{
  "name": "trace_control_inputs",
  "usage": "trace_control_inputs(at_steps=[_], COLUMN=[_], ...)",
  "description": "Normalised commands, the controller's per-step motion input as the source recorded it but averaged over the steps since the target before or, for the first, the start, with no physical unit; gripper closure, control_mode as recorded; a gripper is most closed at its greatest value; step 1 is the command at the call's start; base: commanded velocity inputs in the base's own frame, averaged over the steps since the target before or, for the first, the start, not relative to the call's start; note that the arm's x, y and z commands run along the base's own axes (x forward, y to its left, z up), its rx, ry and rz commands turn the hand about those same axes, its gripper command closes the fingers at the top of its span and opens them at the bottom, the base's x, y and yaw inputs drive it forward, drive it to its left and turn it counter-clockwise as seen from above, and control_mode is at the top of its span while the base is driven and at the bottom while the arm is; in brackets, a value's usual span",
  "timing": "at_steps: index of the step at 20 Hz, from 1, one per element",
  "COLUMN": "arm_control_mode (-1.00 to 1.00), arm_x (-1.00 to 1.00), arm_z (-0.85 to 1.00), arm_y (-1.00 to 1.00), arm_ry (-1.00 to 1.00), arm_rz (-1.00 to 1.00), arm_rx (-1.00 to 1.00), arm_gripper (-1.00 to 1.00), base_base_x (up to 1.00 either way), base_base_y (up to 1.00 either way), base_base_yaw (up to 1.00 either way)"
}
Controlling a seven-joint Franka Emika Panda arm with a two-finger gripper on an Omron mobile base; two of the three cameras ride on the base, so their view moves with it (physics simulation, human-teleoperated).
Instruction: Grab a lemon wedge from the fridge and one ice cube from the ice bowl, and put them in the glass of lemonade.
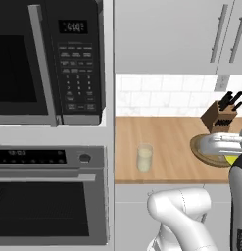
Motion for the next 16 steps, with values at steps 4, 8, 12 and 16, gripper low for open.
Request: trace_control_inputs(at_steps=[4, 8, 12, 16], arm_control_mode=[1.0, 1.0, 1.0, 1.0], arm_x=[0.0, 0.0, 0.0, 0.0], arm_z=[0.0, 0.0, 0.0, 0.0], arm_y=[0.0, 0.0, 0.0, 0.0], arm_ry=[0.0, 0.0, 0.0, 0.0], arm_rz=[0.0, 0.0, 0.0, 0.0], arm_rx=[0.0, 0.0, 0.0, 0.0], arm_gripper=[1.0, 1.0, 1.0, 1.0], base_base_x=[0.48, 0.03, -0.1, -0.09], base_base_y=[-0.88, -1.0, -1.0, -0.86], base_base_yaw=[-0.31, -0.24, -0.13, -0.02])
